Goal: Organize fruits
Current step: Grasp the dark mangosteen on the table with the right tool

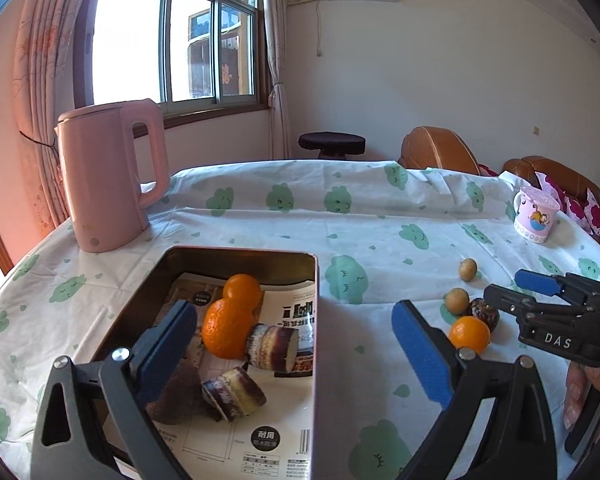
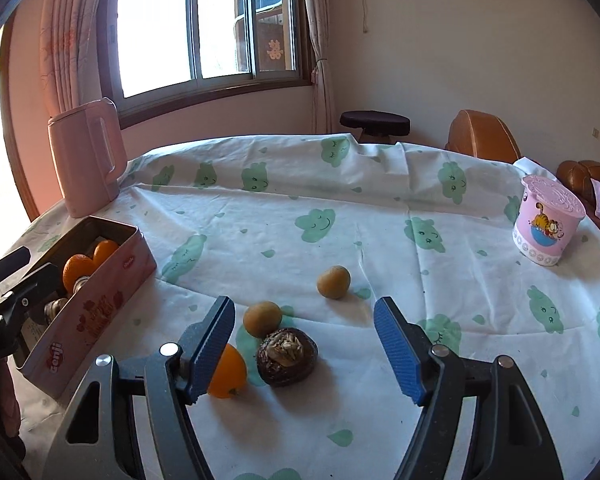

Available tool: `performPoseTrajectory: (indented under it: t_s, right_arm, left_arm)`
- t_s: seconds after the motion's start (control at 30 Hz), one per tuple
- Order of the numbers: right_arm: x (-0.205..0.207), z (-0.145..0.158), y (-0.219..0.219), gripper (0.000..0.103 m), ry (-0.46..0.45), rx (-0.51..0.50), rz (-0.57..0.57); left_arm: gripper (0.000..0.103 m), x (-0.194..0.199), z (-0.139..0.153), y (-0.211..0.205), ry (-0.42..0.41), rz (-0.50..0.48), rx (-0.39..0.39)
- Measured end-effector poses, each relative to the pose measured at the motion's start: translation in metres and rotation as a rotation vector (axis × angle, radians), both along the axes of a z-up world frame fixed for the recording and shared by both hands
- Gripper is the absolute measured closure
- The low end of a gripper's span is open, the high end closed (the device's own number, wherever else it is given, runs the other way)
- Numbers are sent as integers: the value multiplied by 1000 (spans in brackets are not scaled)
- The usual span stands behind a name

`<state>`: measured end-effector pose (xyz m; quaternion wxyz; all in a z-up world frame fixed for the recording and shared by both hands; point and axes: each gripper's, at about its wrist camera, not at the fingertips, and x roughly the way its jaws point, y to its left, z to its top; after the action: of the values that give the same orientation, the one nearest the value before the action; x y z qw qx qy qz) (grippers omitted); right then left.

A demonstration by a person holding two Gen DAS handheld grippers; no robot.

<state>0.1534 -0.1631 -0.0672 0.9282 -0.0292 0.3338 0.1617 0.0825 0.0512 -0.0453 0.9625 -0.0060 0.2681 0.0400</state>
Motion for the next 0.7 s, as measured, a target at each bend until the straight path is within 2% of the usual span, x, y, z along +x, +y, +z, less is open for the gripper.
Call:
performPoseTrajectory:
  t_s: [0.07,0.2,0.3,0.4,0.47,0.6,0.7]
  right_arm:
    - [3,-7,1,47,40,-1,15]
    - [7,-12,2,49,77,11,23]
    - [13,-19,3,50,136,57,51]
    - [19,-25,4,52,184,56,55]
    - [24,-30,0,58,217,73,45]
    - [22,-30,-3,62,209,81,42]
    - [18,-24,-7,62,168,71,10]
  left_arm:
    - [3,2,-1,-7,6,-10,10]
    - [3,6,-3,-15,13,-23,19]
    - [3,8,-4,-20,17,-28,21]
    - [3,9,-4,-23,19,-36,21]
    - [3,10,-4,-25,16,-40,18]
    - [3,19,-4,-34,24,-73,7]
    - [3,32,-5,-45,54,-113,-19]
